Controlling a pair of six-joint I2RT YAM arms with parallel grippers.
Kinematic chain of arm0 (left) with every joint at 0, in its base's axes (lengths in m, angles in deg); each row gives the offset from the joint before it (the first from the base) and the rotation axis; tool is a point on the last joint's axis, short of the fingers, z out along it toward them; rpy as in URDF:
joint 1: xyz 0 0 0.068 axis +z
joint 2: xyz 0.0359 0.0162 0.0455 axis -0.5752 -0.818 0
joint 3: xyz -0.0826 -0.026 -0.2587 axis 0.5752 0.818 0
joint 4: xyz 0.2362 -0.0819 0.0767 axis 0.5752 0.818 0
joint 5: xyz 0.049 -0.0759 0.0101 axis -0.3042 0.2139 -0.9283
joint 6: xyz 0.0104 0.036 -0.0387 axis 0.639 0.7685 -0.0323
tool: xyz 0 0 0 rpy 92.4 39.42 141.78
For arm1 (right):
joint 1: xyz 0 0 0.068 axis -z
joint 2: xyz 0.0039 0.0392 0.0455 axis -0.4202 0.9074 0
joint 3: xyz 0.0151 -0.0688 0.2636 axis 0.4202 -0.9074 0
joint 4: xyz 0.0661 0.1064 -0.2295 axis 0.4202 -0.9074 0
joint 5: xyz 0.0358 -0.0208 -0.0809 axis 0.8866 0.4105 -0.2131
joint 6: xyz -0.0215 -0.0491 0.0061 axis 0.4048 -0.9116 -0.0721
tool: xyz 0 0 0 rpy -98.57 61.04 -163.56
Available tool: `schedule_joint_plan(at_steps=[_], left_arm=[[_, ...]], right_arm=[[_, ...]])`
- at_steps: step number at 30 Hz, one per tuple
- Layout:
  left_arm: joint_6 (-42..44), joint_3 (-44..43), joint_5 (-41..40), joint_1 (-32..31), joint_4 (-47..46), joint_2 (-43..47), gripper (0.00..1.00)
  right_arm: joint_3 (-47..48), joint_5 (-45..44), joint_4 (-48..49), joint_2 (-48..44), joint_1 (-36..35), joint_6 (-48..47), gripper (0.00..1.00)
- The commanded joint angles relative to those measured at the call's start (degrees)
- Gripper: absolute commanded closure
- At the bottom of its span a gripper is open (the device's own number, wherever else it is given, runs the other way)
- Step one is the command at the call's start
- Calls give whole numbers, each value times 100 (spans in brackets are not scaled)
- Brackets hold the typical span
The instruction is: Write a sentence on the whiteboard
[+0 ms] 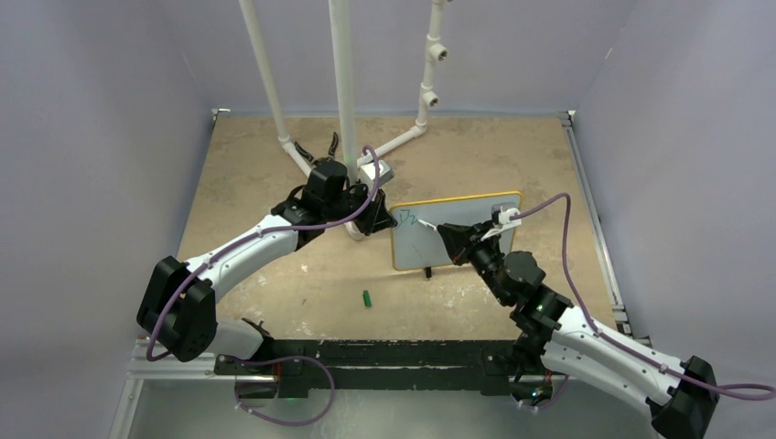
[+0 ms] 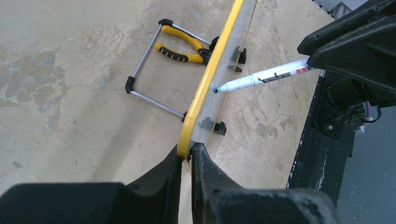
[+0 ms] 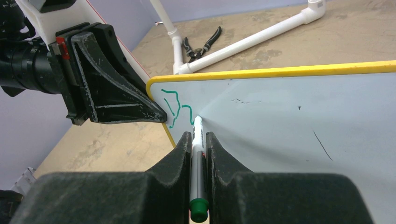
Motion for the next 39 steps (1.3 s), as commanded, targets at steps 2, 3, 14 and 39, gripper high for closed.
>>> schedule_joint_plan(at_steps=[2,3,14,39], left_arm=[[163,37,-149,91,-113,29,100],[167,32,-148,94,-113,29,100],[160,33,-154,99,-114,29,100],[171,36,-154,98,-113,20,100]], right_arm=[[-17,-423,-5,-47,19,12,100],[-16,-423,-25,-41,19,21,100],[-60,-553,-300,-214,19,120,100],[-157,-283,127,-354,19,-30,100]])
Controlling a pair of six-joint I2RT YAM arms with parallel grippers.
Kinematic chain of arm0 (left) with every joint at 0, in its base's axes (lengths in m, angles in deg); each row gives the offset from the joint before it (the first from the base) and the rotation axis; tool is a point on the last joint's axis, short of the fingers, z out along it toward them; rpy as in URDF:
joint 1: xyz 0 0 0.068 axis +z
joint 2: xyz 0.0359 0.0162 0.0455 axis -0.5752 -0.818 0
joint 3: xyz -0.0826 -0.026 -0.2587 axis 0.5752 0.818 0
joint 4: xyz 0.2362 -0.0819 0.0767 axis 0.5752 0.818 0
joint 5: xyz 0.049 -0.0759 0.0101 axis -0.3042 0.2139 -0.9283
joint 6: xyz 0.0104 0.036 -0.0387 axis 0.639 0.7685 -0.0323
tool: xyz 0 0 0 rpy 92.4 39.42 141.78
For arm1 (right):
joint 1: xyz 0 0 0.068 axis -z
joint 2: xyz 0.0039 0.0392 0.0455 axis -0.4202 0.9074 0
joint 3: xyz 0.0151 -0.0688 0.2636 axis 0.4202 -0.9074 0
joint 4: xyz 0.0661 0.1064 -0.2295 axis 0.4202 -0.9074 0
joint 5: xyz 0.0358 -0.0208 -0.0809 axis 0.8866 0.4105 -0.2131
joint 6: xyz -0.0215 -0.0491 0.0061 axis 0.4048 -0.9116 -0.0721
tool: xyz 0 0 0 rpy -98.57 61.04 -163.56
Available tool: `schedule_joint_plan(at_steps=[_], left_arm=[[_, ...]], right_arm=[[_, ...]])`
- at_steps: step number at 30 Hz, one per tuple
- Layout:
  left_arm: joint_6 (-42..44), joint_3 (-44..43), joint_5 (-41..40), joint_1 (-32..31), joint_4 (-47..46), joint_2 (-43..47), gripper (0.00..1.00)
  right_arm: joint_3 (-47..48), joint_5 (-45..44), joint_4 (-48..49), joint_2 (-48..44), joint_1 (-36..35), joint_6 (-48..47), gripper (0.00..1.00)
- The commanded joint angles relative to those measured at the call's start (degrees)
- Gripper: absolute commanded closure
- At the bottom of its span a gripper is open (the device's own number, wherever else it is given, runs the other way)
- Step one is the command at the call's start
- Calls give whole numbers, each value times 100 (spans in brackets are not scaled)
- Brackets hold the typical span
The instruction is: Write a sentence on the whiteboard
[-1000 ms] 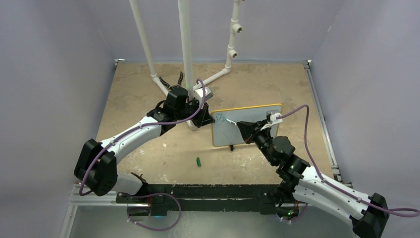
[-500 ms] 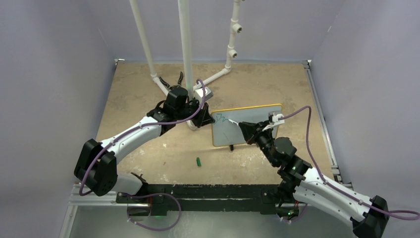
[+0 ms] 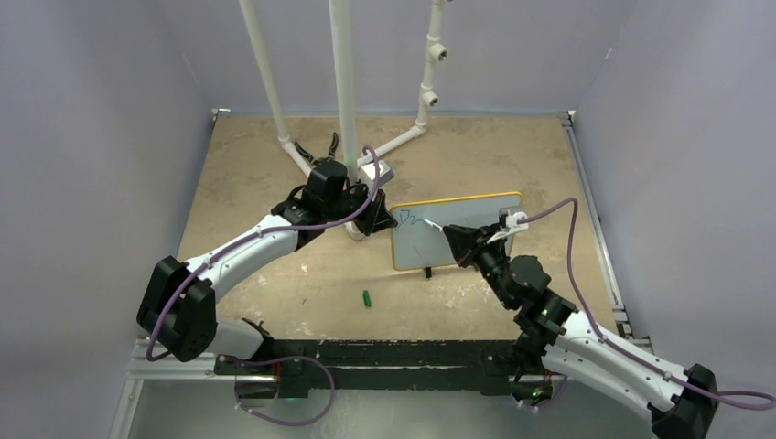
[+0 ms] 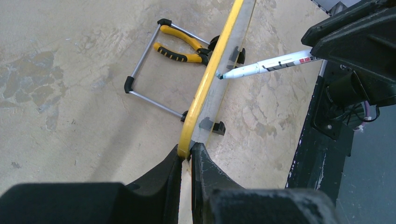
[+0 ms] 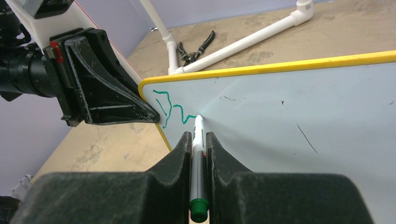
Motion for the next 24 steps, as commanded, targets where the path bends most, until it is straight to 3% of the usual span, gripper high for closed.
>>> schedule_joint_plan(at_steps=[1,17,24], left_arm=[[171,37,-178,95,-115,20,100],[171,34,-179,91,-116,25,100],[171,32,-178,98,-120,20,100]], right_arm=[[-15,-142,349,86,6,-73,100],[7,-649,-190,-160,6,146,100],[51,-554,168,-79,6,15,100]])
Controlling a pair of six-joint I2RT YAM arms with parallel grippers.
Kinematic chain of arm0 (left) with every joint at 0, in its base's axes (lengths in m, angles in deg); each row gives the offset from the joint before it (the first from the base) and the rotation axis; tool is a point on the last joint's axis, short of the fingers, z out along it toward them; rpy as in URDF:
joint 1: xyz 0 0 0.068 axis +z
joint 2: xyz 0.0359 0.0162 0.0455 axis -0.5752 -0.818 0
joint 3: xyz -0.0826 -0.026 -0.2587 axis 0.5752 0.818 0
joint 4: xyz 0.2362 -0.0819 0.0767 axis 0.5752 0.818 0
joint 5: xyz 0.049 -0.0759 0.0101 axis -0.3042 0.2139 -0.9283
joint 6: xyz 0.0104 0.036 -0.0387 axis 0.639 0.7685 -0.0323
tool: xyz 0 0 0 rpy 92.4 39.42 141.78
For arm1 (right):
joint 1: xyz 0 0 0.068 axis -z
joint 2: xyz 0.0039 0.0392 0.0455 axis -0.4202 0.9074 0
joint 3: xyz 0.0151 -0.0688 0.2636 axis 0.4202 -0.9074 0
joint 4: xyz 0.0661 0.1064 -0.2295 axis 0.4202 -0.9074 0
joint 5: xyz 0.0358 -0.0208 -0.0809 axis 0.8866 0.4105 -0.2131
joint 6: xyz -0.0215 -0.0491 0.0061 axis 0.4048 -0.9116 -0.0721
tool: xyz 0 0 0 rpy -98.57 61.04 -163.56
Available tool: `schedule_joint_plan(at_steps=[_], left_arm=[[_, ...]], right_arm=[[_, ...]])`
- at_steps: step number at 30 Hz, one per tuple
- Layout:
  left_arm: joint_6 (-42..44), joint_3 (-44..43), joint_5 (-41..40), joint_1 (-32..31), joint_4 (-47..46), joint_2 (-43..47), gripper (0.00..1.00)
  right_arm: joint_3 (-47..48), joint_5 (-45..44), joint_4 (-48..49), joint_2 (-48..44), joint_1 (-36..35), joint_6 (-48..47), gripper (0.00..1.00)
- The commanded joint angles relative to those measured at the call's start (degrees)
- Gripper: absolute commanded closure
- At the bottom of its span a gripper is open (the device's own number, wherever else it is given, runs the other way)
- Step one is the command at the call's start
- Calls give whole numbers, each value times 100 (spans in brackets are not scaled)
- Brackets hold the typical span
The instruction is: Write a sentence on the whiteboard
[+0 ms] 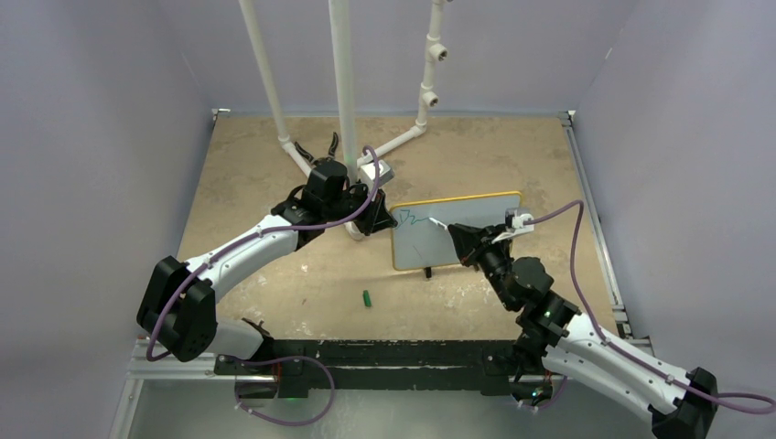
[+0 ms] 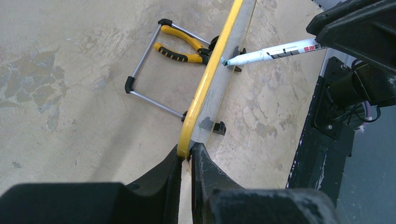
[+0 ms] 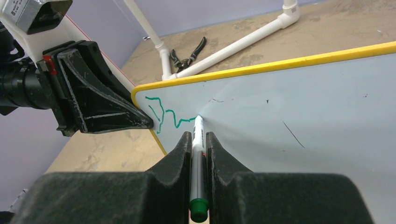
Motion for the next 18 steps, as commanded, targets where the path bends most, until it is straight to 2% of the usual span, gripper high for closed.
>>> schedule_joint_plan(at_steps=[1,8,18], left_arm=[[179,36,-171,99,-115,20,100],[180,35,-176,96,-113,20,100],[175,38,-163,97,-113,20,100]], right_arm=[[57,-197,375,60,8,-138,100],[116,-113,673,176,8,-264,100],[62,94,438,414,8,-126,100]])
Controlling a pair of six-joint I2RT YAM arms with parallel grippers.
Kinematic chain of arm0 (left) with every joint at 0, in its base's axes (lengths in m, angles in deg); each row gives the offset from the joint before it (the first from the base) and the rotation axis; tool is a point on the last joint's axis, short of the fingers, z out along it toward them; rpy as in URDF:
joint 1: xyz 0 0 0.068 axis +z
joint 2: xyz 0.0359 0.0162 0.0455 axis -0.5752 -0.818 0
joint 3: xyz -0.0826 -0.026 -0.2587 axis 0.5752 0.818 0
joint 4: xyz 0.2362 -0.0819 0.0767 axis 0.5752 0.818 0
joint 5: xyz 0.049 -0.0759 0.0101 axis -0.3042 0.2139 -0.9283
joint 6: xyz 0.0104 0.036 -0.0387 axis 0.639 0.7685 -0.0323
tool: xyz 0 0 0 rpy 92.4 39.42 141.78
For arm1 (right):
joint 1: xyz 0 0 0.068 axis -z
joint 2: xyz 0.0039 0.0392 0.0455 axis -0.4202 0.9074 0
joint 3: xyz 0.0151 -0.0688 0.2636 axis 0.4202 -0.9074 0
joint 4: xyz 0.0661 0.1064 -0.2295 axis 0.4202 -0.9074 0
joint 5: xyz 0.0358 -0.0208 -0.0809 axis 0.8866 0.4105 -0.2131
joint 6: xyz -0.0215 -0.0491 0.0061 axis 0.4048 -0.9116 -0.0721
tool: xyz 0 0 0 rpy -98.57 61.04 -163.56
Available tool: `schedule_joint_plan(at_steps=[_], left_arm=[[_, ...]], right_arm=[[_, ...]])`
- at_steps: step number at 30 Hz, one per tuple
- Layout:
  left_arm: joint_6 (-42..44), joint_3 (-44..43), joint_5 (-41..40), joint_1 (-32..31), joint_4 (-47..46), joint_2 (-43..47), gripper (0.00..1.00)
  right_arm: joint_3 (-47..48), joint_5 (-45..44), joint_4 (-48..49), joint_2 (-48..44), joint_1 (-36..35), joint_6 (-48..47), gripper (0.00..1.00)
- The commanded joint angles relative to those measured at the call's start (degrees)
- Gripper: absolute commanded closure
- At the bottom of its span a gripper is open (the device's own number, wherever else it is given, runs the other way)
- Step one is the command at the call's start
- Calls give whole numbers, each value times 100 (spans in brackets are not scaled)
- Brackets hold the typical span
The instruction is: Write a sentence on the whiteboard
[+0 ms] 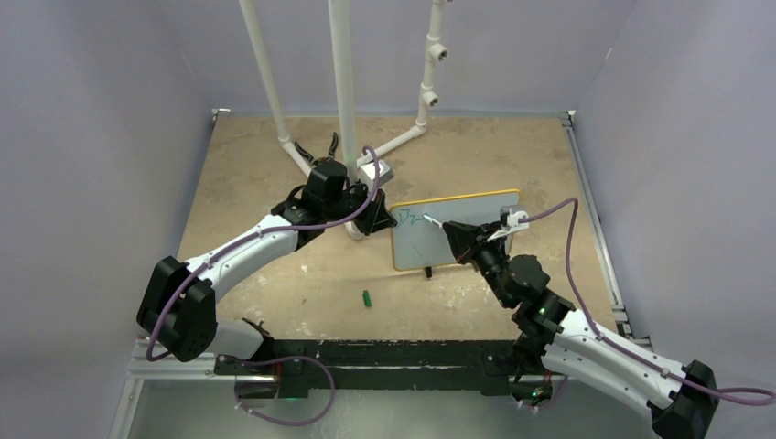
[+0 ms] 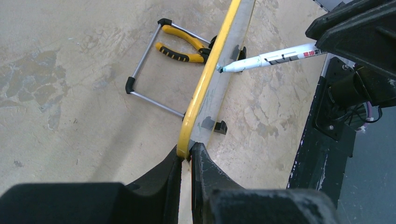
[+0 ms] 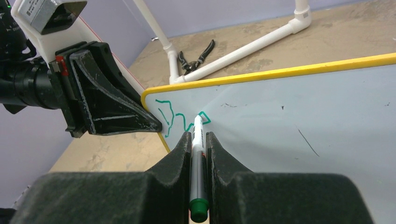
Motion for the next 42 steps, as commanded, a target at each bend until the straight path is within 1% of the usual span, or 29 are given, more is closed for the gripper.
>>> schedule_joint_plan(at_steps=[1,12,28,37,42], left_arm=[[171,35,-139,96,-118,20,100],[171,33,-134,93,-118,20,100],[175,36,-135,90,-109,29,100],[172,32,-134,96,-110,27,100],[175,35,-131,94,-109,24,100]], right_arm=[[46,-50,-96,42,10,9,100],[-28,-137,-650,-97,10,211,100],[33,-387,-735,-204,10,247,100],[76,-374,-930,-702,10,179,100],[77,-456,-922,-734,6,158,100]])
